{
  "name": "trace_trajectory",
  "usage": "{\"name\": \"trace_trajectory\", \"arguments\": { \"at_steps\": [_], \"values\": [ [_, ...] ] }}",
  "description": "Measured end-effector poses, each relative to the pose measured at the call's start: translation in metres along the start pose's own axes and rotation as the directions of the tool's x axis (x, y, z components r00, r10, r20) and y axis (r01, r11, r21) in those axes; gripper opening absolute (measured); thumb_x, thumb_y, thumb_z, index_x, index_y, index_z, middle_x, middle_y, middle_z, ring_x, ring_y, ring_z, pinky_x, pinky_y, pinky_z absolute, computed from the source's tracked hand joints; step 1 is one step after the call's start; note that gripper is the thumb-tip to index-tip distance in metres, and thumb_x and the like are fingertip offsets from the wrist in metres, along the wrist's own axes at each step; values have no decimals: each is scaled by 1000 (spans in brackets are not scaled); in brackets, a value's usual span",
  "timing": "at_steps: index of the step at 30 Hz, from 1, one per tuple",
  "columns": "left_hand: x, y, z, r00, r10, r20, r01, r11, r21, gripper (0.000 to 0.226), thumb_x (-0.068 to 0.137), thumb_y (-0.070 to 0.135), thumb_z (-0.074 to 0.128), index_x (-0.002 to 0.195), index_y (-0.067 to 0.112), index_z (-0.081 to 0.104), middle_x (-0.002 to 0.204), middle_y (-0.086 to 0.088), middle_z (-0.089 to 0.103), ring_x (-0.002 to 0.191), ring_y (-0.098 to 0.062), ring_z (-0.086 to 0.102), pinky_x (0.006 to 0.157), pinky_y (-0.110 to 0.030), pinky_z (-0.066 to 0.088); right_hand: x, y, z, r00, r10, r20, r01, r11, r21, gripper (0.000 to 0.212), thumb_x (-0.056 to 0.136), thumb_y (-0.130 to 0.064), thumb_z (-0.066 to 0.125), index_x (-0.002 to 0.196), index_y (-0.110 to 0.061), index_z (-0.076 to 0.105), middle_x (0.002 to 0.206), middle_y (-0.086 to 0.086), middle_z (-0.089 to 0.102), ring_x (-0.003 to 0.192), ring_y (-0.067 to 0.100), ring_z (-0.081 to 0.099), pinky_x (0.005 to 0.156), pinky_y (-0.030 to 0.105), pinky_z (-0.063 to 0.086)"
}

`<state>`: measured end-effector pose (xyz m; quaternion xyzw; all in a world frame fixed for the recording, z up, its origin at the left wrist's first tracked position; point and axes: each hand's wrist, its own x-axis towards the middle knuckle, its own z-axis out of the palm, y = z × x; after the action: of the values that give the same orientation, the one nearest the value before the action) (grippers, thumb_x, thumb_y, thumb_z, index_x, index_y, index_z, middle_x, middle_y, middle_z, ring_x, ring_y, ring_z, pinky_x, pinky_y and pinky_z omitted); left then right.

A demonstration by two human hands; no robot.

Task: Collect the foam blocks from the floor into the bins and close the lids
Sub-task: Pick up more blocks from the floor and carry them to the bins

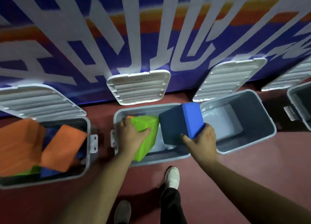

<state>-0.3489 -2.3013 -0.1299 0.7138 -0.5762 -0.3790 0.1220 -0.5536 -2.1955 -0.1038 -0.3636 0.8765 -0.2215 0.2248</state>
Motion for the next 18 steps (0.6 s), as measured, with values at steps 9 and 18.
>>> {"name": "trace_trajectory", "arguments": {
  "at_steps": [9, 18],
  "values": [
    [101, -62, 183, 993, -118, 15, 115, 988, 104, 84, 68, 49, 83, 126, -2, 47, 124, -22, 53, 118, -38, 49, 95, -37, 38, 135, 112, 139, 979, -61, 195, 90, 985, -144, 67, 74, -42, 76, 116, 0, 45, 113, 19, 50, 108, 37, 46, 92, 44, 41],
    [172, -115, 296, 992, -128, -20, 130, 971, 200, 82, 70, 58, 79, 118, -1, 48, 119, -23, 60, 114, -39, 54, 91, -41, 43, 189, 191, 253, 964, 41, 262, -26, 998, -62, 70, 76, -45, 80, 112, -2, 37, 117, 17, 47, 104, 37, 52, 81, 39, 42]
  ]
}}
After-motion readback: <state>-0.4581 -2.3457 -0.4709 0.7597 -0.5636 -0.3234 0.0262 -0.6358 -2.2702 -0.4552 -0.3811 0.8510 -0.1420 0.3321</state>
